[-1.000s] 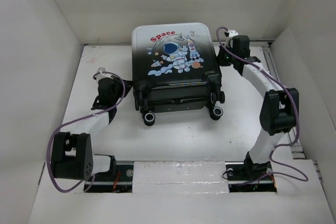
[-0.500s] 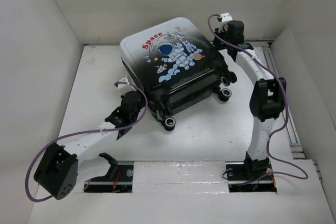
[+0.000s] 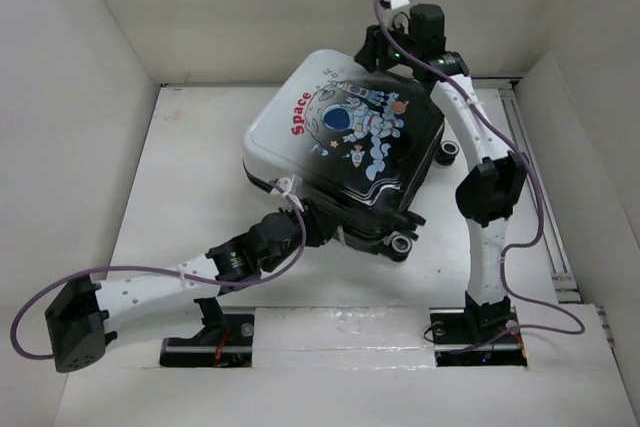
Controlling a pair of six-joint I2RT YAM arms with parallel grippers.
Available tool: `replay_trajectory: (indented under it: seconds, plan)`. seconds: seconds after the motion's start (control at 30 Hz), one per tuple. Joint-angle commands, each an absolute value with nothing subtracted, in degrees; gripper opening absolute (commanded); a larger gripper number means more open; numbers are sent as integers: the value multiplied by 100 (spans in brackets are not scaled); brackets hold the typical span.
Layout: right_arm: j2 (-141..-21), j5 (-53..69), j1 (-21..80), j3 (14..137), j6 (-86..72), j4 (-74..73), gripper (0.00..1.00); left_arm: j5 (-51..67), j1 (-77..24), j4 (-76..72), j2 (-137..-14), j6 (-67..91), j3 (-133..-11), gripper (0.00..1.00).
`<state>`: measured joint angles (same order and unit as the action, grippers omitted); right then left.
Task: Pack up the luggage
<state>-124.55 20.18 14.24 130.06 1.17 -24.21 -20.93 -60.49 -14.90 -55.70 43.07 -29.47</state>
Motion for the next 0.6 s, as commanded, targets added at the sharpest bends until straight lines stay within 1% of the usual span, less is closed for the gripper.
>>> replay_trajectory:
  seconds: [0.0, 0.03, 0.1, 0.13, 0.2, 0.23, 0.27, 0.3, 0.33, 0.37, 0.4, 0.43, 0.47, 0.5, 0.53, 0.57]
  plan:
    - [-12507, 3094, 1828, 13981, -193, -3260, 53, -1290, -6144, -2488, -5063, 4720, -2979, 21]
    - [-12359, 3094, 1776, 13983, -193, -3191, 55, -1457, -6144, -2418, -4897, 4720, -2979, 21]
    - [-12017, 3042, 1775, 13686, -193, -2955, 55, -1598, -6144, -2365, -4703, 4720, -2979, 22]
    - [-11780, 3041, 1775, 13163, -193, -2805, 55, -1652, -6144, -2303, -4606, 4598, -2979, 24]
    - [-10806, 3041, 1775, 12397, -264, -2393, 55, -1775, -6144, -2180, -4361, 4518, -2979, 25]
    - [-10393, 2823, 1845, 11409, -264, -2008, 55, -1828, -6144, -2180, -4307, 4518, -3032, 28]
    - [-9928, 2708, 1907, 10782, -264, -1734, 55, -1828, -6144, -2180, -4307, 4457, -3032, 30]
    - [-8853, 2568, 1994, 10105, -264, -1444, 53, -1776, -6144, -2119, -4307, 4404, -3032, 30]
    - [-8285, 2123, 2221, 9429, -264, -954, 50, -1697, -6144, -2118, -4307, 4403, -3084, 30]
    - [-7696, 1901, 2337, 8134, -264, -801, 46, -1644, -6144, -2057, -4307, 4351, -3085, 30]
    - [-6525, 1681, 2477, 7521, -499, -713, 33, -1644, -6196, -2057, -4307, 4351, -3085, 30]
    - [-5912, 1487, 2618, 6897, -684, -599, 26, -1583, -6196, -2057, -4307, 4351, -2998, 30]
    - [-5306, 1068, 3063, 5716, -833, -389, 20, -1478, -6196, -2126, -4307, 4351, -2997, 30]
    - [-4708, 855, 3346, 5130, -992, -274, 14, -1407, -6196, -2127, -4307, 4351, -2910, 30]
    - [-3649, 600, 3644, 4654, -1324, -185, 11, -1311, -6196, -2257, -4307, 4272, -2840, 30]
    - [-3212, 258, 4152, 4301, -1432, -454, 9, -1179, -6196, -2389, -4307, 4271, -2839, 30]
